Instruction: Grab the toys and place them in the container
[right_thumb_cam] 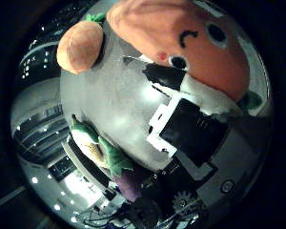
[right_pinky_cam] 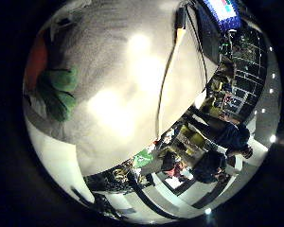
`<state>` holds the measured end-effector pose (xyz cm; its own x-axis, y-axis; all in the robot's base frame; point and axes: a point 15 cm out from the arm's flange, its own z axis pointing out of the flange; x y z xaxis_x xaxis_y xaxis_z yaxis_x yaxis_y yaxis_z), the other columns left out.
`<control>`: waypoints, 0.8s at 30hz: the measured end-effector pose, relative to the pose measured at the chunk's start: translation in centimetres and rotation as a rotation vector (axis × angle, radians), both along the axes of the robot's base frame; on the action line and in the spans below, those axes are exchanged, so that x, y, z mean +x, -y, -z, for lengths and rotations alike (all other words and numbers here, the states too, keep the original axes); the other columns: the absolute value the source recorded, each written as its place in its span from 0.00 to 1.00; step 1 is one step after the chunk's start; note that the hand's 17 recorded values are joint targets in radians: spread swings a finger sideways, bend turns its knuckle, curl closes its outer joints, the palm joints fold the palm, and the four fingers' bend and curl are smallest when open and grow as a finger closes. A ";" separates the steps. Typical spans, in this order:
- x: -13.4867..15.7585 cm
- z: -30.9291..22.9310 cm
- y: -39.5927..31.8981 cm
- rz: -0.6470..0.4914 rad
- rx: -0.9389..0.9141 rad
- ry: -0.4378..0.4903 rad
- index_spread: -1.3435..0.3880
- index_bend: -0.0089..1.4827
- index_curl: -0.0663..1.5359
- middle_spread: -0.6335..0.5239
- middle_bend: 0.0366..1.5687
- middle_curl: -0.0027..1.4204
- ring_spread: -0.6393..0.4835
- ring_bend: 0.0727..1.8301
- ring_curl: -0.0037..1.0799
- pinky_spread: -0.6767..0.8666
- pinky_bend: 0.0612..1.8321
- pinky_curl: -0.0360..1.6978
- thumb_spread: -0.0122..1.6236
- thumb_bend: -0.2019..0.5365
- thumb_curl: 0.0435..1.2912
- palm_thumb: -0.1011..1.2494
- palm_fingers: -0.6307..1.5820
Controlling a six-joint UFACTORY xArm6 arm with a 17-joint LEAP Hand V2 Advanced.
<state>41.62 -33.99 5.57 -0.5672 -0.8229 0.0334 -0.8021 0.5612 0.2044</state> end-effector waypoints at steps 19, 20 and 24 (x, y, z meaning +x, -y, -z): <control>0.5 -19.4 -4.3 -0.129 -0.047 0.152 0.58 0.55 0.49 0.43 0.75 0.45 0.38 0.68 0.52 0.24 0.65 0.37 0.40 0.24 0.49 0.79 0.81; 0.4 -20.4 -5.6 -0.153 -0.033 0.157 0.58 0.55 0.50 0.43 0.75 0.45 0.38 0.68 0.52 0.24 0.65 0.37 0.40 0.24 0.50 0.78 0.81; -1.2 -23.7 -11.0 -0.221 0.010 0.201 0.57 0.55 0.50 0.43 0.76 0.45 0.38 0.68 0.52 0.24 0.64 0.38 0.40 0.24 0.52 0.78 0.81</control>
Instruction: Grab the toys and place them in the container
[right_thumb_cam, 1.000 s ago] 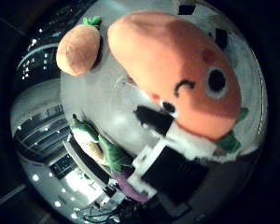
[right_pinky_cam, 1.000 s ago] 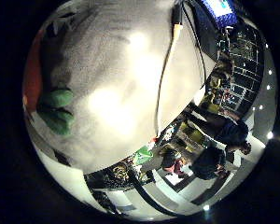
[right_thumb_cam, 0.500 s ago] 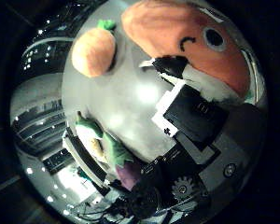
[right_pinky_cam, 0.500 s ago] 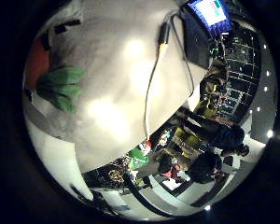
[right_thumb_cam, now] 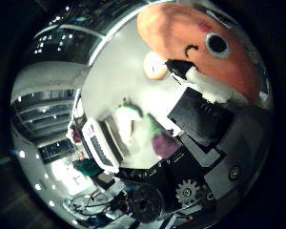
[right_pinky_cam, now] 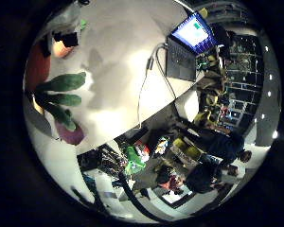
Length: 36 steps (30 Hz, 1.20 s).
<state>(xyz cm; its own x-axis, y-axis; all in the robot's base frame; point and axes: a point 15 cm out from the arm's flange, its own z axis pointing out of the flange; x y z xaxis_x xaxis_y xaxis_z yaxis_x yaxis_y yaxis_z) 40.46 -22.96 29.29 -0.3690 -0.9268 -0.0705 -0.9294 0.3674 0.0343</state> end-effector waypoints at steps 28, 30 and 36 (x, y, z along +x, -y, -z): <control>-1.7 1.5 -41.1 -0.621 0.115 0.100 0.54 0.35 0.50 0.40 0.67 0.40 0.34 0.67 0.53 0.16 0.60 0.41 0.56 0.23 0.47 0.70 0.60; -2.3 1.8 -41.0 -0.649 0.116 0.074 0.51 0.38 0.48 0.45 0.48 0.34 0.47 0.48 0.49 0.34 0.52 0.43 0.60 0.23 0.44 0.68 0.22; -3.4 2.2 -40.6 -0.742 0.122 0.036 0.47 0.21 0.32 0.57 0.19 0.22 0.73 0.22 0.23 0.68 0.38 0.27 0.63 0.24 0.36 0.65 0.23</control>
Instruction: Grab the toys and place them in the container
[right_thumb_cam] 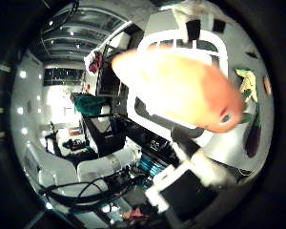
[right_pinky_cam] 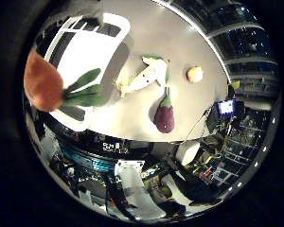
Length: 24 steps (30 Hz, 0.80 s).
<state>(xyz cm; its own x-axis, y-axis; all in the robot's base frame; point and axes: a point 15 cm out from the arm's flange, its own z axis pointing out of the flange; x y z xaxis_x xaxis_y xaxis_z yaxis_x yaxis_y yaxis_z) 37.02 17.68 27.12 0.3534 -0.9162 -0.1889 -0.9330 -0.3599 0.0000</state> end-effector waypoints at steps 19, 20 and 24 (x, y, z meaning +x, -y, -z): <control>1.5 -0.7 11.8 0.136 -0.068 -0.005 0.55 0.11 0.23 0.62 0.12 0.22 0.76 0.13 0.22 0.74 0.25 0.19 0.63 0.24 0.27 0.63 0.32; 1.6 -0.8 13.3 0.162 -0.082 -0.001 0.56 0.11 0.23 0.62 0.12 0.22 0.76 0.13 0.22 0.74 0.25 0.19 0.63 0.24 0.27 0.63 0.33; 0.8 0.6 18.6 0.266 -0.116 -0.032 0.60 0.11 0.22 0.60 0.13 0.23 0.73 0.14 0.23 0.72 0.23 0.19 0.64 0.24 0.27 0.63 0.34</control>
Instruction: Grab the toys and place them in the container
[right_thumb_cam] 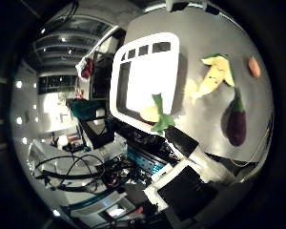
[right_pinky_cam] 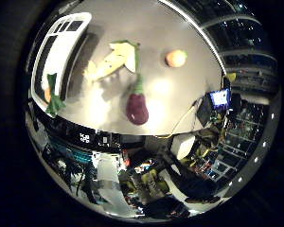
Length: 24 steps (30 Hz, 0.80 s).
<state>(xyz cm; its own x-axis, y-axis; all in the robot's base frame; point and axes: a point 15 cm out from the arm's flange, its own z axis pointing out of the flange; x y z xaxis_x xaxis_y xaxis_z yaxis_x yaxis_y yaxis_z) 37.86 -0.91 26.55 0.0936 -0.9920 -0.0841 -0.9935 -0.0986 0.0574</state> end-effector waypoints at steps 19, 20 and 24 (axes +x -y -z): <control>-8.4 12.5 11.3 0.256 0.022 -0.139 0.64 0.11 0.21 0.60 0.13 0.24 0.71 0.16 0.23 0.69 0.22 0.18 0.65 0.24 0.27 0.61 0.35; -8.5 13.0 11.5 0.257 0.025 -0.146 0.64 0.11 0.21 0.60 0.13 0.24 0.71 0.16 0.23 0.69 0.22 0.18 0.65 0.24 0.27 0.60 0.35; -9.0 14.3 11.6 0.265 0.036 -0.181 0.65 0.11 0.21 0.60 0.13 0.24 0.71 0.16 0.23 0.69 0.22 0.18 0.64 0.24 0.26 0.60 0.35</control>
<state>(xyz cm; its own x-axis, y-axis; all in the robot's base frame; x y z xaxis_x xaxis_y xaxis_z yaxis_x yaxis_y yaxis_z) 28.81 -12.47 12.24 -0.1871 -0.9760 -0.1116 -0.9588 0.1567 0.2370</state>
